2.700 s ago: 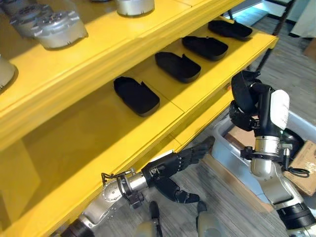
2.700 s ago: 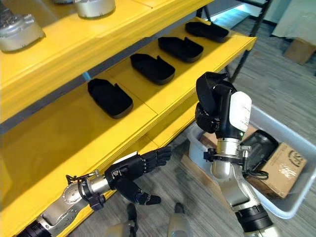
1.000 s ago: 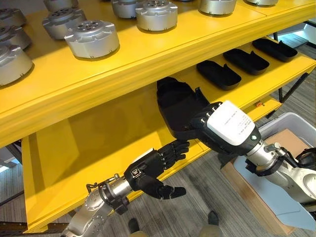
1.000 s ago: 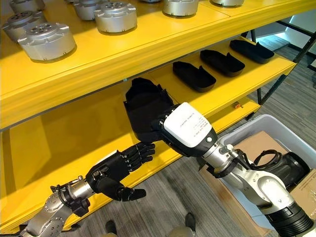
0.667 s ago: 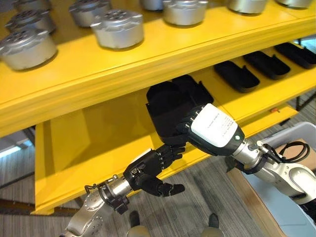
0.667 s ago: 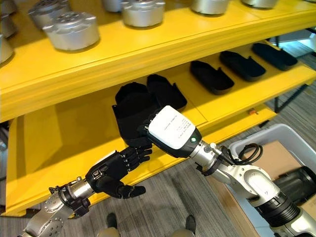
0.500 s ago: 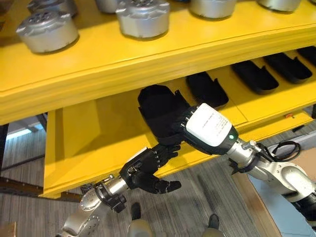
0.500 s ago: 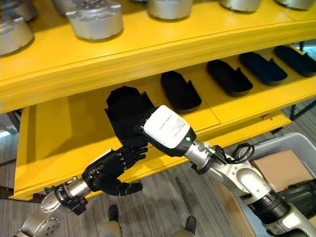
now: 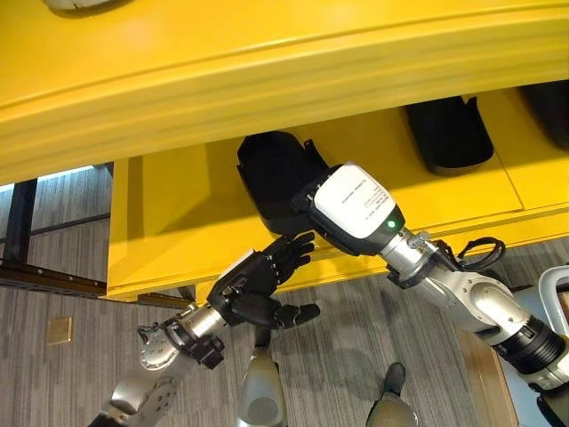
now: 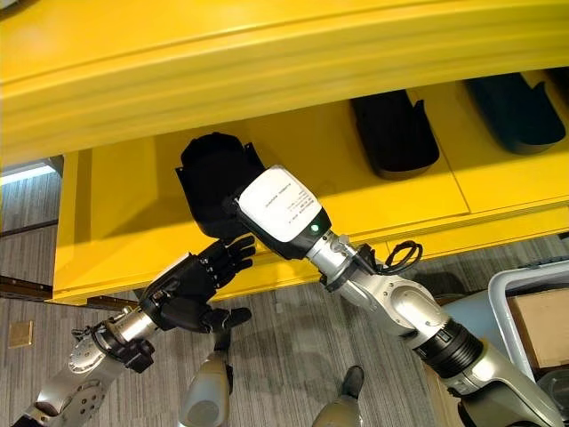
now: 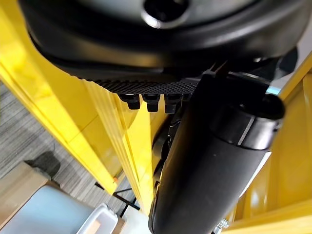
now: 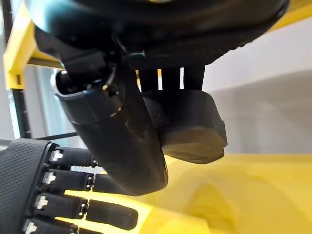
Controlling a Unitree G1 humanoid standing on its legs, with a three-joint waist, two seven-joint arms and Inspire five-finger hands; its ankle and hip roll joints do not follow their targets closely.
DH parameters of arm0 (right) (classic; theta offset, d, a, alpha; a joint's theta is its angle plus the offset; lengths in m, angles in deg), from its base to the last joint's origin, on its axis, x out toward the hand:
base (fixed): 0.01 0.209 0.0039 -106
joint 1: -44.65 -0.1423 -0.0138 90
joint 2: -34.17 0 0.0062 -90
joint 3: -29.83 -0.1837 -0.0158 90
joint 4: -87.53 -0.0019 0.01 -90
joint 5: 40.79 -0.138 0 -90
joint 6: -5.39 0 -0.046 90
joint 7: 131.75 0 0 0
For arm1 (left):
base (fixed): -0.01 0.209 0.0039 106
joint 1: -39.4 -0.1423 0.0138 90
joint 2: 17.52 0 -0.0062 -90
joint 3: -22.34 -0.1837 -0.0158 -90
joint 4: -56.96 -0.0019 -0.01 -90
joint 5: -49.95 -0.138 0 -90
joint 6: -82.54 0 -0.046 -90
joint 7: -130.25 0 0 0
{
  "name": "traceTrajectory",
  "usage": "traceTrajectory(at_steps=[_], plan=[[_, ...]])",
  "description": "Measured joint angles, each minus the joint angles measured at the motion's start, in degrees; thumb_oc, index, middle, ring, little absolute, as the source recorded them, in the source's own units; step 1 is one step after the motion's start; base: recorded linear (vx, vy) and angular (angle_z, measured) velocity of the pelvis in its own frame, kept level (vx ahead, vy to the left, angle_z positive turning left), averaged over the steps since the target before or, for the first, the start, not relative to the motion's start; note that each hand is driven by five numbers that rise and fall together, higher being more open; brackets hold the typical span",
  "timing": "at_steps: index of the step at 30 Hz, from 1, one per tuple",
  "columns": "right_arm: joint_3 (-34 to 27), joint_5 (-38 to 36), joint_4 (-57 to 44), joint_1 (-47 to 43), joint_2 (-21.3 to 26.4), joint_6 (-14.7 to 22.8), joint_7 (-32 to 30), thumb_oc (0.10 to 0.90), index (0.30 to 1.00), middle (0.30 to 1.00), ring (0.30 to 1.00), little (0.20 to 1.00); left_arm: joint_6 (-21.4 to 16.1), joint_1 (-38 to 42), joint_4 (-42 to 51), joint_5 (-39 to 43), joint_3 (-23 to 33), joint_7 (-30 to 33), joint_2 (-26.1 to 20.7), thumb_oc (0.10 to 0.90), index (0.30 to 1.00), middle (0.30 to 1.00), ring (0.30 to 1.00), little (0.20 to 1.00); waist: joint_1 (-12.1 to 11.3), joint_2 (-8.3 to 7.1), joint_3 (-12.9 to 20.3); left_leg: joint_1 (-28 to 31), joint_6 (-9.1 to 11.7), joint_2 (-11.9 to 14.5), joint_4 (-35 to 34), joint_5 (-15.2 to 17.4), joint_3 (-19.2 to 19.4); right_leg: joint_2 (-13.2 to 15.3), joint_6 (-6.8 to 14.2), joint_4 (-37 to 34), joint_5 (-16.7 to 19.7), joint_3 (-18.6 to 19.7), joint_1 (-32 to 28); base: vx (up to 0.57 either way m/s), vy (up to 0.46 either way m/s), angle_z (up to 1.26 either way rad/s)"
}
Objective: Move parts from the plastic box to the shelf.
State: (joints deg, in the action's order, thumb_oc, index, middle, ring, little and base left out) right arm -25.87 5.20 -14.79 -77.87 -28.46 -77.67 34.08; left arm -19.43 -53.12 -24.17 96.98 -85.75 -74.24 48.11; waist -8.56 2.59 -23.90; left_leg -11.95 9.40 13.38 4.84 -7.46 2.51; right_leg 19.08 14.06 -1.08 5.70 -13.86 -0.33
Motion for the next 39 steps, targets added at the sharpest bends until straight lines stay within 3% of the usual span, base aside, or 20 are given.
traceTrajectory(at_steps=[8,11,14,23,39], plan=[[1.4,-1.2,2.5,-7.1,-4.0,-8.3,0.0,0.4,0.3,0.3,0.3,0.3,-0.7,4.9,-0.5,-0.2,-2.6,0.9,0.8,0.9,1.0,1.0,1.0,1.0,-0.3,0.99,-1.9,-5.8,-0.3,-0.5,4.7,1.4,-1.3,0.5,-0.2,1.5,-0.1,0.0,3.8,-0.07,0.002,0.04],[1.4,-1.2,5.9,-12.1,-5.6,-9.7,0.0,0.4,0.3,0.3,0.3,0.3,-0.7,7.7,-0.4,-0.5,-4.8,1.0,0.8,0.9,1.0,1.0,1.0,1.0,-0.5,1.64,-4.7,-7.6,-0.6,-0.6,6.4,1.7,-1.3,0.8,-0.2,2.9,-0.1,0.6,5.5,-0.09,0.022,-0.02],[1.5,-1.2,6.4,-13.1,-7.0,-11.7,0.0,0.4,0.3,0.3,0.3,0.3,-0.6,8.8,-0.3,-0.6,-5.9,1.0,0.9,0.9,1.0,1.0,1.0,1.0,-1.0,1.63,-4.9,-10.1,-1.0,-1.0,8.1,2.2,-1.3,1.3,-0.3,3.8,-0.2,1.0,7.9,-0.08,0.018,0.0],[2.2,-1.2,6.5,-13.8,-6.8,-12.7,3.9,0.4,0.3,0.3,0.3,0.3,-0.6,9.5,-0.1,-0.6,-5.8,1.3,0.9,0.9,1.0,1.0,1.0,1.0,-1.1,1.68,-5.4,-12.8,-1.4,-1.6,10.5,3.0,-1.6,2.0,0.0,5.7,-0.6,1.7,10.3,-0.06,-0.026,0.0],[3.8,-1.2,6.6,-20.4,0.8,-14.8,11.7,0.4,0.3,0.3,0.3,0.3,0.2,9.7,1.0,-0.6,-2.6,-0.8,1.2,0.9,1.0,1.0,1.0,1.0,-1.1,0.21,-6.4,-15.4,-1.6,-1.4,12.0,3.1,-1.9,2.1,0.3,8.4,-1.4,2.2,13.4,-0.05,-0.069,0.0]])
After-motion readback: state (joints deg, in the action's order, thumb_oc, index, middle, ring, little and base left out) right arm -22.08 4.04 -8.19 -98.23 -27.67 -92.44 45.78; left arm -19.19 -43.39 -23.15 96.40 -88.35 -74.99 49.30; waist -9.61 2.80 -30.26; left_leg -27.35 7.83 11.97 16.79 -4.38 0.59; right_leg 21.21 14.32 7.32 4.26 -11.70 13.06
